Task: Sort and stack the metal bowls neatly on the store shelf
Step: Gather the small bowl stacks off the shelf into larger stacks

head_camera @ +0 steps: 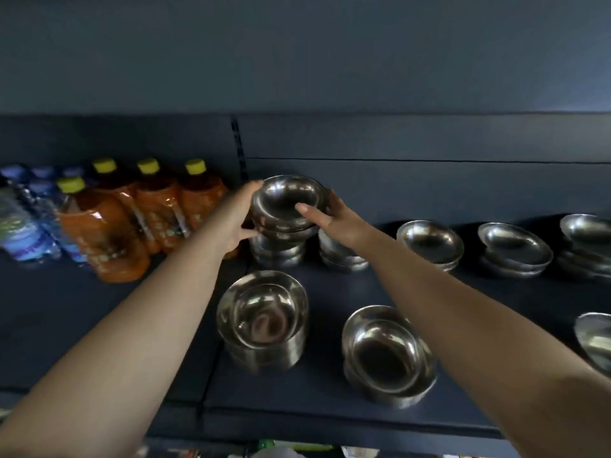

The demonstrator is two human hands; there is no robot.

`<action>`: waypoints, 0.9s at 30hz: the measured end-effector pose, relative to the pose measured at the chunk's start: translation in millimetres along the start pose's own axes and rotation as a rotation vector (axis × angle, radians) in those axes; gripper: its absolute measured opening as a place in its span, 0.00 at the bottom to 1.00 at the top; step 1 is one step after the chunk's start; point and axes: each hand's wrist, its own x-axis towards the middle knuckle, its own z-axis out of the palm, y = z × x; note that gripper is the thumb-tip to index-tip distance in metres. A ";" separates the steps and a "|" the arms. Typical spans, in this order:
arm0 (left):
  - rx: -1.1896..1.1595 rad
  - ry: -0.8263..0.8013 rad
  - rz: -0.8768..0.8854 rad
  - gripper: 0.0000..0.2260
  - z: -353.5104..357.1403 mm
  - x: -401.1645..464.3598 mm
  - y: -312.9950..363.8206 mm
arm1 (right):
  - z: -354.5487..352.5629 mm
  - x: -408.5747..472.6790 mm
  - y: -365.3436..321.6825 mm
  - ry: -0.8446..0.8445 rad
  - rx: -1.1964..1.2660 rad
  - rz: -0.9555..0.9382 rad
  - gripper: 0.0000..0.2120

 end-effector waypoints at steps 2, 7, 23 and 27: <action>-0.057 0.003 -0.037 0.14 -12.7 10.3 -3.8 | 16.2 12.7 -7.0 -0.028 -0.019 0.047 0.35; -0.147 -0.048 -0.083 0.17 -26.6 33.0 -15.8 | 35.8 39.9 -7.0 -0.029 -0.004 0.141 0.49; -0.128 -0.068 -0.159 0.26 -20.3 59.0 -33.3 | 47.5 54.0 10.8 0.148 0.398 0.391 0.42; -0.035 -0.024 -0.037 0.26 -19.5 57.4 -27.5 | 36.4 42.6 8.1 0.214 0.283 0.331 0.35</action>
